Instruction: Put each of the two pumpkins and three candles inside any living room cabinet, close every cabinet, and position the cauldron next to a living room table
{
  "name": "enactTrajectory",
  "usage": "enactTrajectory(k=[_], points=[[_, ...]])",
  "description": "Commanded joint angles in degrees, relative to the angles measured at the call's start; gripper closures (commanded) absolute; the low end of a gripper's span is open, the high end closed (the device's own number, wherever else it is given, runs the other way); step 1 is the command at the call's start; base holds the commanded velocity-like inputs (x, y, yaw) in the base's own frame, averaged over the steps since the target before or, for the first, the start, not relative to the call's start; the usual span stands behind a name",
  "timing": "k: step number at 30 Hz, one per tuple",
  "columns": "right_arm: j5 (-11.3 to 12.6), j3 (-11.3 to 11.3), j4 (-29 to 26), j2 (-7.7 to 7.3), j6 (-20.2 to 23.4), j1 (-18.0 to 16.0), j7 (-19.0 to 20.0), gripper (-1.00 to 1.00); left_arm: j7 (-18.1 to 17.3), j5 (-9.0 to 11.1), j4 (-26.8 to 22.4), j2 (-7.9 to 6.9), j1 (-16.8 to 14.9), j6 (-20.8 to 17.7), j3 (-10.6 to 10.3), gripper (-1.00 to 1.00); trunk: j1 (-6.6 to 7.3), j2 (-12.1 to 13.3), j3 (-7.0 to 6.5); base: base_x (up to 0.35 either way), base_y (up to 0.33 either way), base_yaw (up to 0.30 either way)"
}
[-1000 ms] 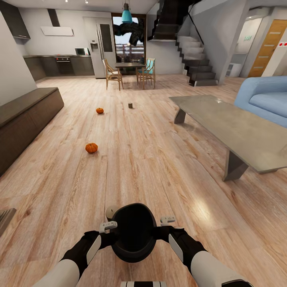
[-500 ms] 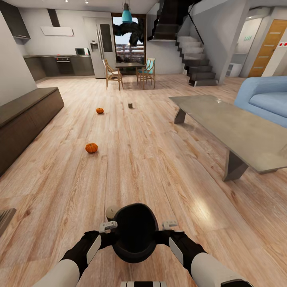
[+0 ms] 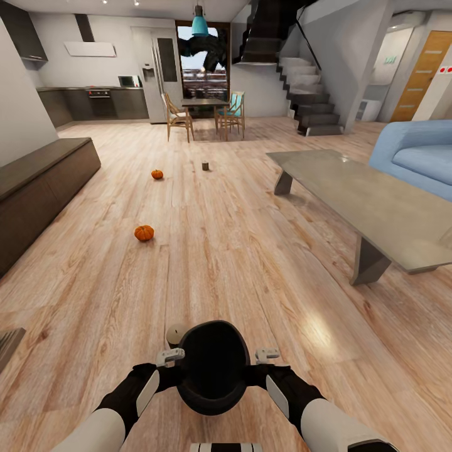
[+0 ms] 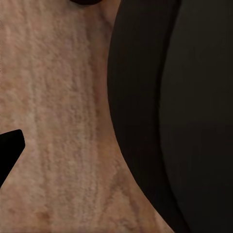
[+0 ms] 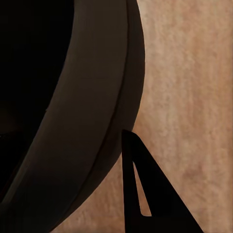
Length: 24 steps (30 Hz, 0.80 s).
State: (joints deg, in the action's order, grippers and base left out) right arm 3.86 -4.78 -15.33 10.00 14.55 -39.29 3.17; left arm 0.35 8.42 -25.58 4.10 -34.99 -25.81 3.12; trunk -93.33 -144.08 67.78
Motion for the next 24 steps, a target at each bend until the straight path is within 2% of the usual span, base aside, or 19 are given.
enactTrajectory(k=[1,24], points=[[0.08,-0.31,-0.05,0.0,0.29,0.0,-0.18,1.0,0.09,0.11,-0.11,0.03,0.01,-0.38,0.31,-1.0,0.01,-0.02,0.05,0.0,0.0,0.0],[0.06,-0.31,-0.05,0.0,0.24,0.0,-0.18,1.0,0.0,0.02,-0.17,-0.02,0.01,-0.38,0.31,-1.0,0.01,-0.02,0.05,0.0,0.0,0.0]])
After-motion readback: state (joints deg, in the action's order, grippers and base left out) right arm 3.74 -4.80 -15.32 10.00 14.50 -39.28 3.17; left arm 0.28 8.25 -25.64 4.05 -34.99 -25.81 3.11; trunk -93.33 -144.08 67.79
